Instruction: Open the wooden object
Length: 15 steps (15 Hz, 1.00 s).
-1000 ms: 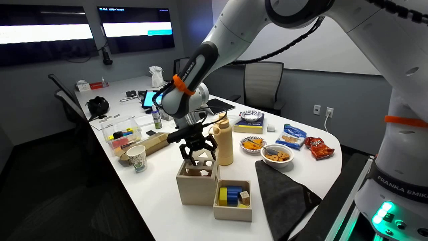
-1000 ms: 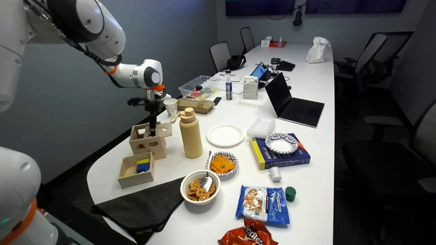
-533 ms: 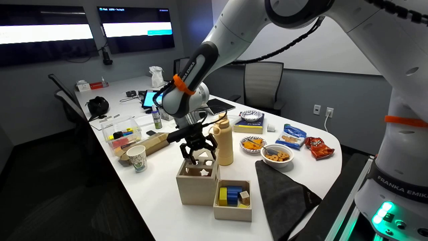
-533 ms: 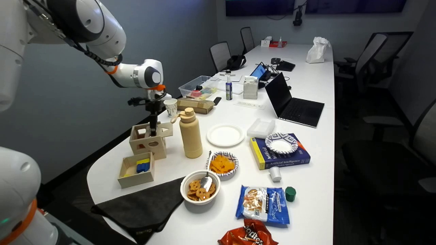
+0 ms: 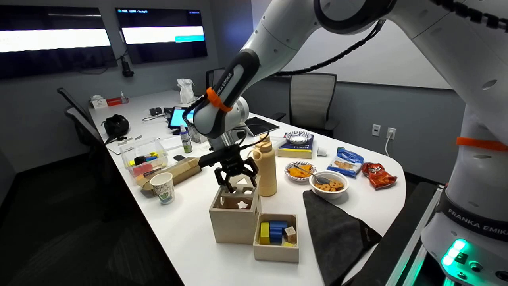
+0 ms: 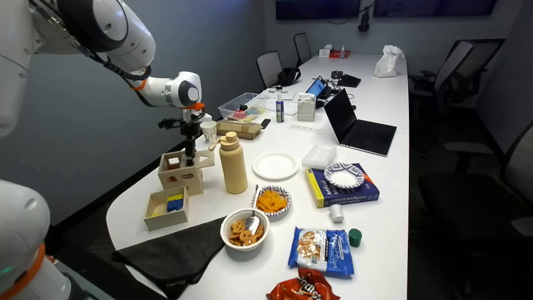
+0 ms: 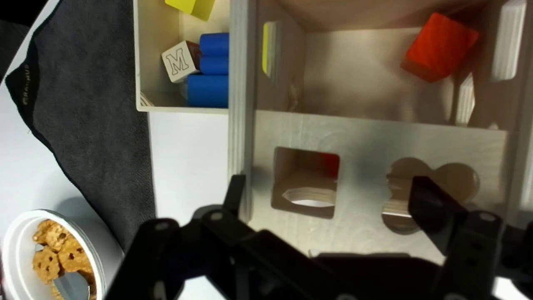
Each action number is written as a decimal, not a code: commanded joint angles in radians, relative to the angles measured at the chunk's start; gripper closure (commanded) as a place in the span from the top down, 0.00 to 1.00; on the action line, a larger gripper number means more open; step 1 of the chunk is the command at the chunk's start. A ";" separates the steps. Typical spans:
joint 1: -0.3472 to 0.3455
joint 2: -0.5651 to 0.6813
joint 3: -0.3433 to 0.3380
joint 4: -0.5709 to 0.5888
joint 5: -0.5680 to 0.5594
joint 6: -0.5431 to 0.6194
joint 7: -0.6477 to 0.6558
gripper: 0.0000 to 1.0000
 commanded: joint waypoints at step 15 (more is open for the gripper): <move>-0.001 -0.004 -0.008 0.013 -0.019 -0.003 0.041 1.00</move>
